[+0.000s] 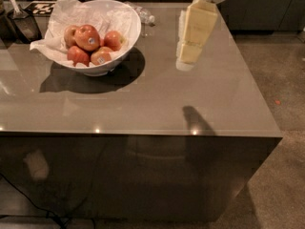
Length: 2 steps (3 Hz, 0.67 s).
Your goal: Pick apple from white bowl
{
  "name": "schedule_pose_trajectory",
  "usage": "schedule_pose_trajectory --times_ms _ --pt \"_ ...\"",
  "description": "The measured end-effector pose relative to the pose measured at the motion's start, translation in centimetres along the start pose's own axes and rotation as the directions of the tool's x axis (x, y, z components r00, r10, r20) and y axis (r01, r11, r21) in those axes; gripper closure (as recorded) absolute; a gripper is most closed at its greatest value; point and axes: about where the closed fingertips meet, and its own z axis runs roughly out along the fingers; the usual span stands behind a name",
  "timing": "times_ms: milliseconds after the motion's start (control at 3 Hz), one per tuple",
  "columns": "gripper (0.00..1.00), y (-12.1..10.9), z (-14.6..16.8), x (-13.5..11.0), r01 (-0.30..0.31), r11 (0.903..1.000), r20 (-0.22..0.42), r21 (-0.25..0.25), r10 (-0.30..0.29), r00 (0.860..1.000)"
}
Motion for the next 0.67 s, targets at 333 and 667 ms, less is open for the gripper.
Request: schedule_pose_trajectory --times_ms 333,667 --pt "0.0 -0.6 0.2 -1.2 0.018 0.9997 0.027 0.014 -0.019 0.999" --pt "0.0 -2.9 2.0 -4.0 0.033 0.9994 0.048 0.006 -0.033 0.998"
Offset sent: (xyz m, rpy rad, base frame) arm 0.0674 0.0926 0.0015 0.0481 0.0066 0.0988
